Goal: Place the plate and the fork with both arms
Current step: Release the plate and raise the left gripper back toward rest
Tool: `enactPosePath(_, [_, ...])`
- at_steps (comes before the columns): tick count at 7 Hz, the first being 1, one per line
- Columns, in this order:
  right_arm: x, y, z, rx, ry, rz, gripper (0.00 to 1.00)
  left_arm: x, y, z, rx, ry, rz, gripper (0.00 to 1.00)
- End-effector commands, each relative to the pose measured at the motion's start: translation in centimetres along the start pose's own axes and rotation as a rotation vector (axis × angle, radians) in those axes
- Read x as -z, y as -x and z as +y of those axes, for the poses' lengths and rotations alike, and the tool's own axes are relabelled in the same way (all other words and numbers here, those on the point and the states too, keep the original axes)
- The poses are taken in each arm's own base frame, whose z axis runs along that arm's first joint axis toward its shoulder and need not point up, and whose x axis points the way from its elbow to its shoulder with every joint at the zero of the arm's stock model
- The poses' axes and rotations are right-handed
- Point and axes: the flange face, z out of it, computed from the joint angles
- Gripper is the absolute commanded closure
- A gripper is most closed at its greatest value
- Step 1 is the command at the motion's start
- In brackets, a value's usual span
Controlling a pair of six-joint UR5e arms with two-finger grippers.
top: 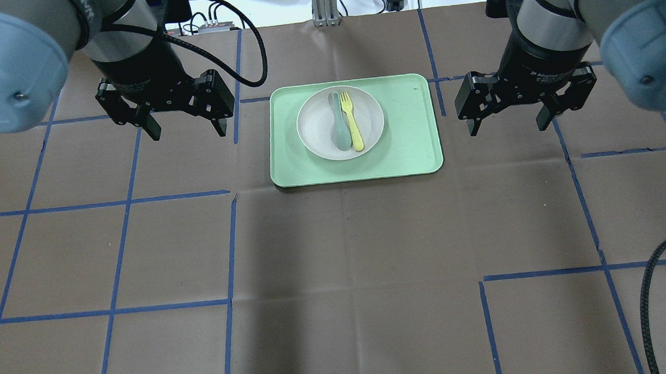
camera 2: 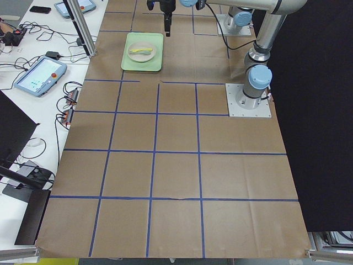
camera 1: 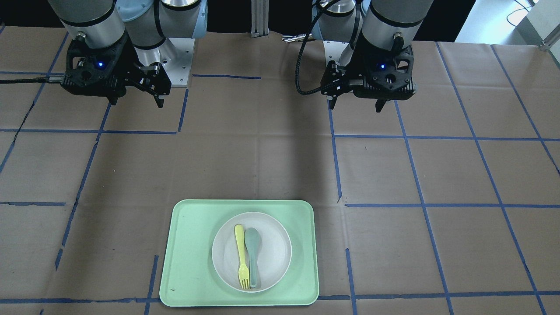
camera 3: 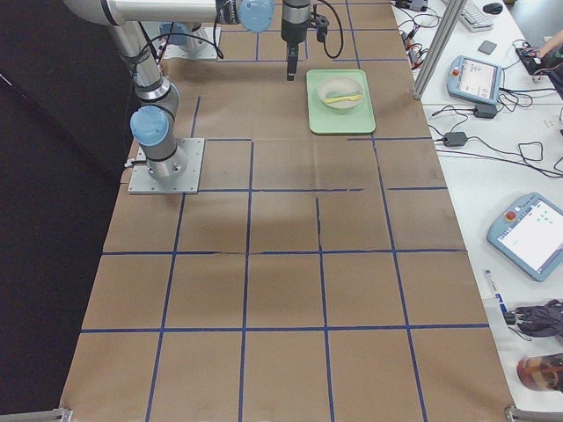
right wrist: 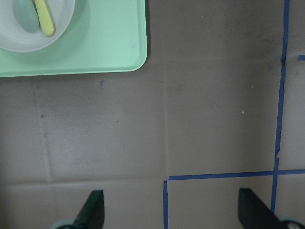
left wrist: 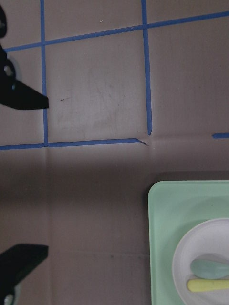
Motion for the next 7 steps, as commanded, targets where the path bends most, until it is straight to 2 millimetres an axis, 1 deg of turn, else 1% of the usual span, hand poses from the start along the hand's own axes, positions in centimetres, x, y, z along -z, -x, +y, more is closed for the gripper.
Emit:
enactPosePath(1, [0.7, 0.2, -0.5, -0.006, -0.031, -0.003, 0.0, -2.1, 0.4, 1.6, -0.016, 0.038, 0.007, 0.01])
enactPosePath(2, [0.2, 0.6, -1.7, -0.001, -0.045, -0.01, 0.0, -2.8, 0.4, 1.7, -0.023, 0.052, -0.001, 0.01])
enactPosePath(3, [-0.2, 1.6, -3.1, -0.024, -0.061, -0.014, 0.0, -2.9, 0.4, 1.7, -0.023, 0.052, -0.004, 0.01])
enactPosePath(4, [-0.6, 4.2, -5.1, -0.008, -0.056, -0.012, 0.0, -2.9, 0.4, 1.7, -0.012, 0.05, -0.004, 0.01])
enactPosePath(5, [-1.3, 7.9, -7.6, 0.003, -0.053, -0.011, 0.0, -2.9, 0.4, 1.6, -0.012, 0.049, -0.004, 0.01])
enactPosePath(6, [-2.5, 11.7, -10.5, 0.021, -0.059, -0.012, 0.0, -2.9, 0.4, 1.6, -0.011, 0.049, -0.004, 0.01])
enactPosePath(7, [-4.6, 15.3, -12.7, 0.052, -0.051, -0.002, 0.0, -2.9, 0.5, 1.6, -0.009, 0.049, -0.004, 0.01])
